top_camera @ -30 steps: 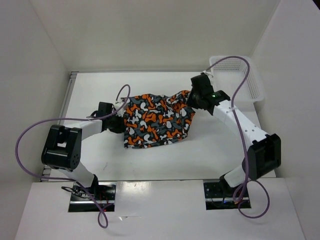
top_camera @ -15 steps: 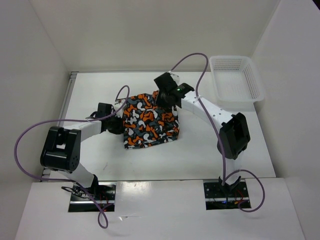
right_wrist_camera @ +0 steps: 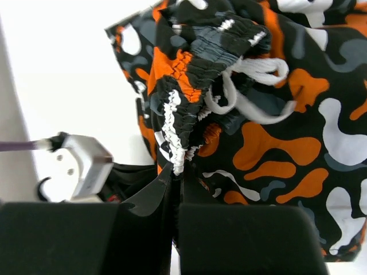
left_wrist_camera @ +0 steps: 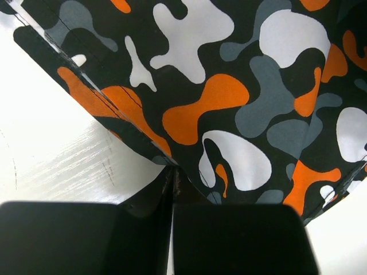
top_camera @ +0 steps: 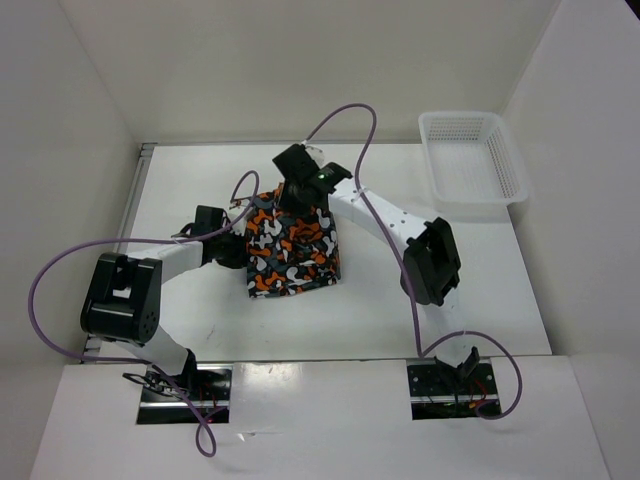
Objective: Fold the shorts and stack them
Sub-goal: Fold the shorts
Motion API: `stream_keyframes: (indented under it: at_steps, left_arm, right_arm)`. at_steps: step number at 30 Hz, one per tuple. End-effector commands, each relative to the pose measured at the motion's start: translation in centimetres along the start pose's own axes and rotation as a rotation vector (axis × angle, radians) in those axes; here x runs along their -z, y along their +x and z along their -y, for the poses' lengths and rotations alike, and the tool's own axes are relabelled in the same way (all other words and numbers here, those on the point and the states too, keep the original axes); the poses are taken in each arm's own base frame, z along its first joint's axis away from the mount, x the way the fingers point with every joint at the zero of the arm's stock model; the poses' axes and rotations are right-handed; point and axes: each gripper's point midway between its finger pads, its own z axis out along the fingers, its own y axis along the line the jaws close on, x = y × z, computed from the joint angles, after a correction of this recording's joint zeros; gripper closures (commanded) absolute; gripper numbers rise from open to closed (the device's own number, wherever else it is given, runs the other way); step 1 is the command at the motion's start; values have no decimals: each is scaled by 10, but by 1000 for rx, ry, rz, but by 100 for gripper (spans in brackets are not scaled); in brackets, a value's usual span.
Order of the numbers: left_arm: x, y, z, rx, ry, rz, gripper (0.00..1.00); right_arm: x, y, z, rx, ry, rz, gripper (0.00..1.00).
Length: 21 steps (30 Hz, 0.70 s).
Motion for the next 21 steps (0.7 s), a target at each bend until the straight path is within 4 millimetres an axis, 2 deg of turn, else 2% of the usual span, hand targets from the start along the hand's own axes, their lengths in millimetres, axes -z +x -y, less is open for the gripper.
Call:
stream_keyframes:
  at_steps: [1, 3, 4, 7, 10, 11, 14, 17, 19, 20, 21]
  left_arm:
    - [2, 8, 4, 0, 16, -20, 100]
    - [3, 5, 5, 0, 16, -20, 100]
    - [3, 5, 5, 0, 16, -20, 100]
    - [3, 5, 5, 0, 16, -20, 100]
    - [3, 5, 5, 0, 16, -20, 100]
    - [3, 8, 5, 3, 17, -29, 100]
    - [4, 8, 5, 3, 17, -29, 100]
    - [6, 3, 6, 0, 16, -20, 100]
    - [9, 4, 5, 1, 7, -25, 100]
    - [12, -3, 2, 3, 0, -4, 100]
    - [13, -4, 0, 5, -11, -10, 100]
  right_arm:
    - [0, -1, -6, 3, -3, 1, 100]
    - [-4, 6, -6, 25, -20, -20, 95]
    - [-7, 13, -14, 30, -75, -50, 90]
    - [0, 13, -34, 41, -167, -41, 87]
    - [0, 22, -42, 80, -234, -81, 68]
    - [9, 20, -60, 90, -324, -88, 52]
    - [23, 24, -79, 152, -438, -125, 40]
    - [19, 27, -80, 180, -449, -136, 38]
    - [33, 7, -71, 147, -467, -70, 40]
    - [37, 0, -64, 127, -460, -45, 43]
    - [39, -9, -53, 113, -431, -4, 55]
